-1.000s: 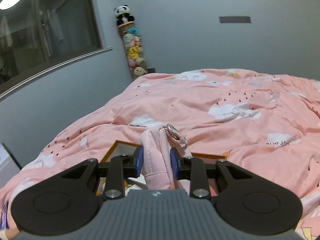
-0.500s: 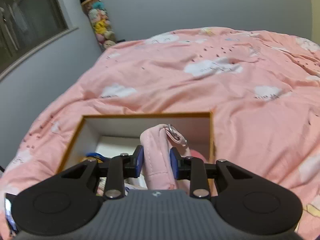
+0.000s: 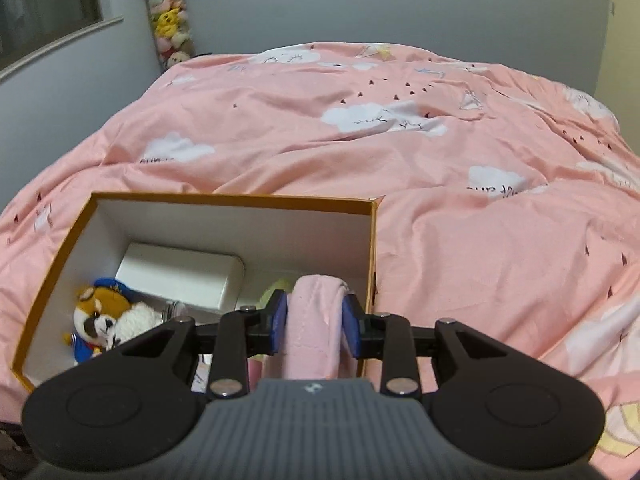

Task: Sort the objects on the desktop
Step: 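Lift the pink pouch with the right gripper while the left lifts the feather toy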

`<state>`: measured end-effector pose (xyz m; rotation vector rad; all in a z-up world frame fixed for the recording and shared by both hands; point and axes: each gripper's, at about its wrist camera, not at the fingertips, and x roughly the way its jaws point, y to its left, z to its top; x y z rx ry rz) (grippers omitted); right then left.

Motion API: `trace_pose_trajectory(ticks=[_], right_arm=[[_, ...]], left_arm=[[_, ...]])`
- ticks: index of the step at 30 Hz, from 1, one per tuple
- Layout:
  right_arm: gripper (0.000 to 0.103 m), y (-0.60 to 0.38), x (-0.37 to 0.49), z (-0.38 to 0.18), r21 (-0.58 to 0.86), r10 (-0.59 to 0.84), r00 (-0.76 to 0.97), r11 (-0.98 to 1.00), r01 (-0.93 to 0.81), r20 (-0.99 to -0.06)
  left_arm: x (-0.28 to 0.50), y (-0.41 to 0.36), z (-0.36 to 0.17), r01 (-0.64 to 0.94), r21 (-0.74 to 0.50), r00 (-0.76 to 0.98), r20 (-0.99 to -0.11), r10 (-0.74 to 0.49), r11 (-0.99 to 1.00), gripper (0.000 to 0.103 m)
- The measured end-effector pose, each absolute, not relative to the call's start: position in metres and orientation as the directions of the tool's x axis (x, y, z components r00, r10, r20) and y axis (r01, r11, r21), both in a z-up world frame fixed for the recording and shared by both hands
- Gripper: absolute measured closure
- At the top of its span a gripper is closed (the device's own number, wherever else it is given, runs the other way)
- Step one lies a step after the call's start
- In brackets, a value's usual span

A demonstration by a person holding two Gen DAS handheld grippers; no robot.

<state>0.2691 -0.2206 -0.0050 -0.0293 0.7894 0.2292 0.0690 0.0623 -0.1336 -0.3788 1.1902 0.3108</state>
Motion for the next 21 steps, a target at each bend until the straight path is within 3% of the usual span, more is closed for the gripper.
trace_pose_trajectory(ticks=[3,7,9,10,13,21], right_arm=[[0.063,-0.223,0.259,0.006,0.053,0.199,0.694,0.973,-0.226,-0.692],[0.063,-0.217,0.238,0.018,0.041,0.247,0.683,0.952,-0.303,-0.687],[0.068,-0.213,0.232,0.016,0.022,0.252,0.662,0.942,-0.336,-0.706],[0.075,-0.211,0.230,0.013,0.012,0.247,0.655,0.940,-0.342,-0.714],[0.081,-0.210,0.228,0.004,-0.035,0.209,0.663,0.942,-0.335,-0.719],[0.082,-0.212,0.234,-0.015,-0.013,0.213,0.604,0.937,-0.348,-0.768]], left_arm=[[0.067,0.059,-0.135,-0.431,-0.127,0.344,-0.938,0.033,0.893,0.089],[0.071,0.063,-0.137,-0.438,-0.140,0.349,-0.937,0.025,0.888,0.090],[0.068,0.065,-0.137,-0.444,-0.152,0.356,-0.934,0.018,0.883,0.093],[0.067,0.066,-0.137,-0.446,-0.160,0.361,-0.932,0.014,0.881,0.094],[0.061,0.069,-0.135,-0.448,-0.189,0.384,-0.923,-0.003,0.874,0.097],[0.045,0.075,-0.115,-0.449,-0.260,0.464,-0.885,-0.026,0.855,0.099]])
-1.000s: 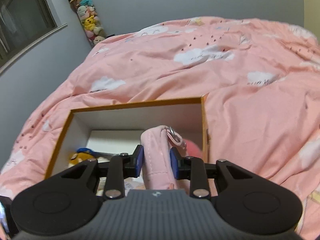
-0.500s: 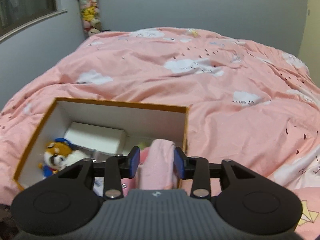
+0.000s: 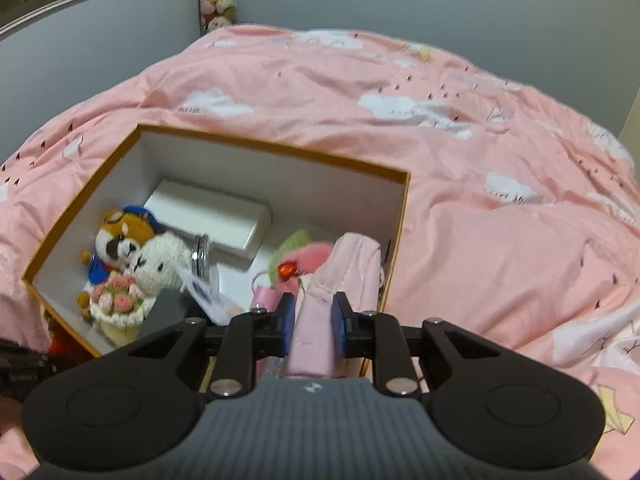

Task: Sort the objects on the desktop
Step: 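Lift the pink pouch with the right gripper while the left lifts the feather toy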

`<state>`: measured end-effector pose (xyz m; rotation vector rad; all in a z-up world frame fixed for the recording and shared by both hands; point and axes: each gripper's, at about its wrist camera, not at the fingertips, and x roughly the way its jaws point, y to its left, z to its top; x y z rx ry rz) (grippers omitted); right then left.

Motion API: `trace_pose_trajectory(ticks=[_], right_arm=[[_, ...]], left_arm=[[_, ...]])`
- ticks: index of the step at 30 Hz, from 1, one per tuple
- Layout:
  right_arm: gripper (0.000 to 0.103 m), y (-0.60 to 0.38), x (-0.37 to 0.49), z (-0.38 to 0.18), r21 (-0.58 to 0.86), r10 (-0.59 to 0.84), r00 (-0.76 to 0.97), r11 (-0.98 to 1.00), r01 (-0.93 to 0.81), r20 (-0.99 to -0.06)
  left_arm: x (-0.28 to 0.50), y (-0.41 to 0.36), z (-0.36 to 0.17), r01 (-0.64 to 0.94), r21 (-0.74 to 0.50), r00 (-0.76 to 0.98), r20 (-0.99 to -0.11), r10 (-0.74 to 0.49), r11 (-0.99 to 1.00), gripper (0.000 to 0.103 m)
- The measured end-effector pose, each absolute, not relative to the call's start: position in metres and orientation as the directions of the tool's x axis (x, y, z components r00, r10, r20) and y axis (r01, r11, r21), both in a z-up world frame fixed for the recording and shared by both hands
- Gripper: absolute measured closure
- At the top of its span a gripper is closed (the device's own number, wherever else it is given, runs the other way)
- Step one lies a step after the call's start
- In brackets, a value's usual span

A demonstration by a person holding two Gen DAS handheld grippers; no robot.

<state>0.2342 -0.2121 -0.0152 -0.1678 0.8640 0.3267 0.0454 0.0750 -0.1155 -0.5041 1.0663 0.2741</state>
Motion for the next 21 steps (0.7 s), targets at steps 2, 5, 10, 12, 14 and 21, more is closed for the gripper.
trace_pose_trajectory(ticks=[2,5,10,12,14,21], right_arm=[[0.085,-0.217,0.238,-0.027,0.018,0.221,0.573,0.941,-0.338,-0.789],[0.089,-0.219,0.238,-0.036,0.027,0.226,0.564,0.940,-0.339,-0.794],[0.089,-0.213,0.242,-0.041,0.043,0.252,0.538,0.928,-0.370,-0.804],[0.089,-0.213,0.243,-0.041,0.044,0.250,0.539,0.930,-0.365,-0.805],[0.089,-0.213,0.243,-0.040,0.050,0.253,0.539,0.931,-0.362,-0.804],[0.082,-0.228,0.219,-0.022,0.118,0.324,0.600,0.926,-0.358,-0.731]], left_arm=[[0.041,0.077,-0.108,-0.449,-0.267,0.483,-0.875,-0.020,0.852,0.099],[0.030,0.075,-0.093,-0.447,-0.280,0.508,-0.861,-0.017,0.849,0.100],[0.022,0.075,-0.052,-0.444,-0.305,0.564,-0.826,-0.002,0.843,0.101],[0.019,0.074,-0.039,-0.438,-0.324,0.587,-0.810,-0.006,0.839,0.102],[0.017,0.073,-0.031,-0.430,-0.335,0.605,-0.796,-0.008,0.838,0.102],[0.027,0.053,0.004,-0.363,-0.380,0.685,-0.728,-0.033,0.850,0.102]])
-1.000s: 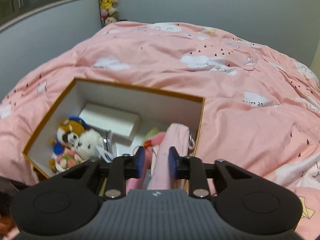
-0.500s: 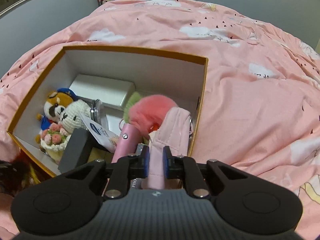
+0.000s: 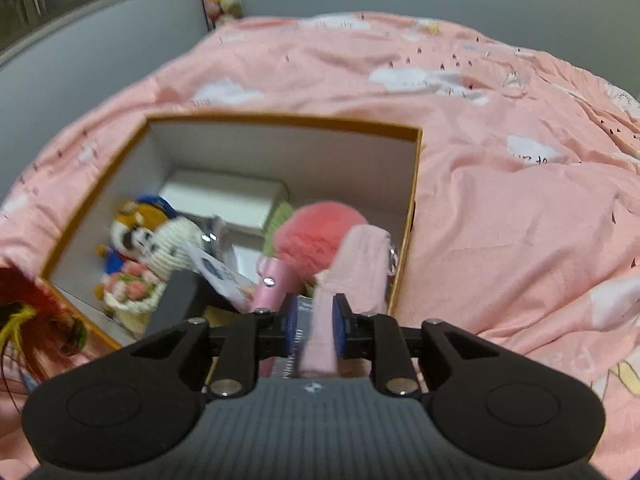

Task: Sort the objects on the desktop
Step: 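Lift the pink pouch with the right gripper while the left lifts the feather toy, then lower the pouch into the shoebox with the right gripper while the left lowers the feather toy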

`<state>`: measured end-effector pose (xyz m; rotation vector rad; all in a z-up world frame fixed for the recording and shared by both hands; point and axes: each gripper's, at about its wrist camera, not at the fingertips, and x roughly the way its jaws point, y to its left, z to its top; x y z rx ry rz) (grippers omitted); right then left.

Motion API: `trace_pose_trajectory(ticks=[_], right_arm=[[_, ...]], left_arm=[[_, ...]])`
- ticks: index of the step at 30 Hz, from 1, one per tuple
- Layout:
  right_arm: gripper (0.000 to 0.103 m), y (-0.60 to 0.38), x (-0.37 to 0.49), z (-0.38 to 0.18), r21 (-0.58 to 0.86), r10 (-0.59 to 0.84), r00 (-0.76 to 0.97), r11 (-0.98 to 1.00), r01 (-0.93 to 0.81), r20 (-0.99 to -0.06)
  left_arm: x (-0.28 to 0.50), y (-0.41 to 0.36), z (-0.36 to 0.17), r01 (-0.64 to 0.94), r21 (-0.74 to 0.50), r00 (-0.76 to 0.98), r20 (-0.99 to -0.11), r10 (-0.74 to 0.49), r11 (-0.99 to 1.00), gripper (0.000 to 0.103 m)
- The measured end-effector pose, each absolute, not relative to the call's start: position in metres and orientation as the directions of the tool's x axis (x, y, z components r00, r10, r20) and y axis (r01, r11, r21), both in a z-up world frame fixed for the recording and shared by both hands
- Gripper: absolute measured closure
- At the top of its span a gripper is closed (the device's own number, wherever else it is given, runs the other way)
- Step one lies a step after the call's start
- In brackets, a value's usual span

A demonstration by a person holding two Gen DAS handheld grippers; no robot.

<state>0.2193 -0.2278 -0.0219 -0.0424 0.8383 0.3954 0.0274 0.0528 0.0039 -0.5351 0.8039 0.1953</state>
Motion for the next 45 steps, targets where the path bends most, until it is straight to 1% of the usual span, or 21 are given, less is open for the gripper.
trace_pose_trajectory(ticks=[9,16,21,30,37,40,45], right_arm=[[0.081,-0.235,0.198,0.007,0.158,0.386,0.668,0.913,-0.377,-0.636],[0.080,-0.236,0.194,0.013,0.181,0.399,0.694,0.912,-0.368,-0.599],[0.080,-0.239,0.195,0.012,0.188,0.389,0.709,0.918,-0.348,-0.588],[0.079,-0.247,0.208,0.011,0.211,0.381,0.736,0.924,-0.318,-0.560],[0.075,-0.249,0.217,0.009,0.205,0.375,0.747,0.927,-0.315,-0.548],[0.071,-0.251,0.219,0.006,0.211,0.379,0.747,0.925,-0.315,-0.546],[0.071,-0.256,0.222,-0.002,0.218,0.376,0.743,0.926,-0.307,-0.554]], left_arm=[[0.050,0.039,0.040,-0.264,-0.430,0.764,-0.640,-0.084,0.863,0.102],[0.091,0.037,0.056,-0.210,-0.428,0.790,-0.604,-0.106,0.879,0.102],[0.127,0.034,0.057,-0.184,-0.421,0.792,-0.599,-0.120,0.888,0.102],[0.177,0.027,0.041,-0.154,-0.429,0.770,-0.616,-0.164,0.890,0.102],[0.209,0.028,0.021,-0.176,-0.432,0.722,-0.667,-0.182,0.884,0.102],[0.222,0.025,0.011,-0.186,-0.438,0.699,-0.688,-0.196,0.879,0.102],[0.234,0.015,-0.002,-0.182,-0.435,0.659,-0.720,-0.219,0.882,0.102]])
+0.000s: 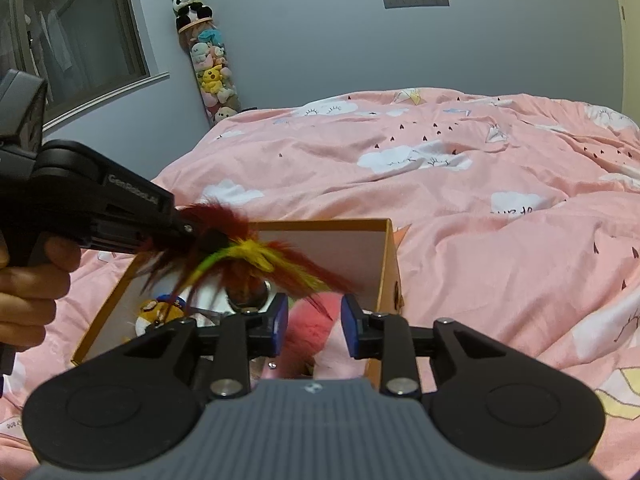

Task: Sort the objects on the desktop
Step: 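Lower the pouch into the shoebox with the right gripper while the left lowers the feather toy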

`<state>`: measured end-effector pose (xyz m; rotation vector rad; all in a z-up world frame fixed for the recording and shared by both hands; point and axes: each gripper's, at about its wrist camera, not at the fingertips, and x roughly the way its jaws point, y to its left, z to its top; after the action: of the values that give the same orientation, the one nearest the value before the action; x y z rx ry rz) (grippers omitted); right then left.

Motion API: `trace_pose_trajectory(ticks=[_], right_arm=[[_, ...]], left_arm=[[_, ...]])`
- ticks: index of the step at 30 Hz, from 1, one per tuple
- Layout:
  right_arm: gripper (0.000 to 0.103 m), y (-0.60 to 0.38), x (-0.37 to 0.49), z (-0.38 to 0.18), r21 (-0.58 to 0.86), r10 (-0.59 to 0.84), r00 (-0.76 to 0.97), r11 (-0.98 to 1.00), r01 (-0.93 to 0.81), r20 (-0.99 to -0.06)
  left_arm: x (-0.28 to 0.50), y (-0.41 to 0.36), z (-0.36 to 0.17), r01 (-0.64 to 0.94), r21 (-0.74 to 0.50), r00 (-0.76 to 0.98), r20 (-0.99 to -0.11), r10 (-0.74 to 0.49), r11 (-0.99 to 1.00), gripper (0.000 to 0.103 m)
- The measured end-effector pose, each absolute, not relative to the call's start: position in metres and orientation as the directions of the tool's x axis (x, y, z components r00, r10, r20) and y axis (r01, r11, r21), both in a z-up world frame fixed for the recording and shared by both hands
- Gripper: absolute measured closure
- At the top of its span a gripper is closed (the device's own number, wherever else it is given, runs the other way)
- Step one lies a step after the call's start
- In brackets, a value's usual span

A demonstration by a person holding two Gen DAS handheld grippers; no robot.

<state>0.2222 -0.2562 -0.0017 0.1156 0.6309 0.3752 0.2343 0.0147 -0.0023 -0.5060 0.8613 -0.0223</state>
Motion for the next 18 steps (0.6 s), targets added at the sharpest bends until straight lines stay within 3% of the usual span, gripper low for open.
trace_pose_trajectory(ticks=[15,18], right_arm=[[0.070,-0.262,0.222,-0.006,0.234,0.380,0.741,0.925,-0.300,-0.554],[0.065,-0.261,0.217,-0.003,0.227,0.377,0.747,0.926,-0.301,-0.548]], left_arm=[[0.230,0.018,-0.020,-0.248,-0.445,0.585,-0.777,-0.233,0.860,0.102],[0.221,0.018,-0.012,-0.250,-0.436,0.603,-0.769,-0.214,0.864,0.099]])
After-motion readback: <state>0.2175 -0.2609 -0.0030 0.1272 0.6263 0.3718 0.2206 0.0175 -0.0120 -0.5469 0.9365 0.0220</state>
